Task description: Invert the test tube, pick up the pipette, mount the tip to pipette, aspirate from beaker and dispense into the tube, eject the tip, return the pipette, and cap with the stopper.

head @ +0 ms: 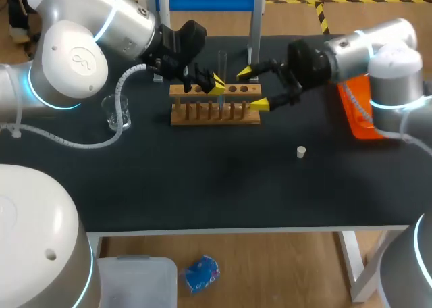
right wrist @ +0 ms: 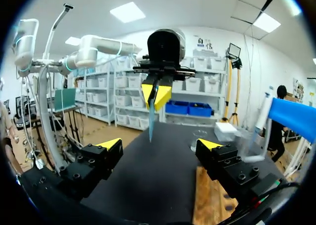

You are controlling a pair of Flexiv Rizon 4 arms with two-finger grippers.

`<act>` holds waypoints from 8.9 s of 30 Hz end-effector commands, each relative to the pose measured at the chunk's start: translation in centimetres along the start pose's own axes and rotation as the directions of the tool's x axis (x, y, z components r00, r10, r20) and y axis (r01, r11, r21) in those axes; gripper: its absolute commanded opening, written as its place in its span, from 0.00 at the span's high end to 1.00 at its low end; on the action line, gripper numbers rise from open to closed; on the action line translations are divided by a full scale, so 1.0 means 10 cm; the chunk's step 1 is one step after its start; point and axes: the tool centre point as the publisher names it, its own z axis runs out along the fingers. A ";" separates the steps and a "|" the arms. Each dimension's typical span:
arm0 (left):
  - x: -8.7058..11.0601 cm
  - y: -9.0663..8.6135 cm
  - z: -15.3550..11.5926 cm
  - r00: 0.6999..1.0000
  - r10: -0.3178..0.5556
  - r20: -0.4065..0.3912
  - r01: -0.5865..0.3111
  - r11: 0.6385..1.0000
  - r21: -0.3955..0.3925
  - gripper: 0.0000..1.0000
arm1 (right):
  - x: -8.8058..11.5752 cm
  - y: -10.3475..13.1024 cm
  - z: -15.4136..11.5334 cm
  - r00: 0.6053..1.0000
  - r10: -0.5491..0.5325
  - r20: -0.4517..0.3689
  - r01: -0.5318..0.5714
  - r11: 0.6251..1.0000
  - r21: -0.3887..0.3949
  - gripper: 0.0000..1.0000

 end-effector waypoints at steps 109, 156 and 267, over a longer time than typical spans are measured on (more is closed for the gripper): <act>0.00 -0.01 0.00 1.000 0.000 -0.001 0.000 1.000 -0.002 0.00 | 0.53 -0.20 -0.19 0.983 0.075 0.167 -0.050 0.988 -0.148 1.00; -2.46 0.80 -0.70 0.730 -0.459 0.507 0.431 0.884 0.181 0.00 | 0.53 -0.20 -0.19 0.983 0.075 0.167 -0.050 0.988 -0.148 1.00; -3.51 0.54 -0.78 0.044 -0.634 0.772 0.351 0.733 0.582 0.00 | 0.53 -0.20 -0.19 0.983 0.075 0.167 -0.050 0.988 -0.148 1.00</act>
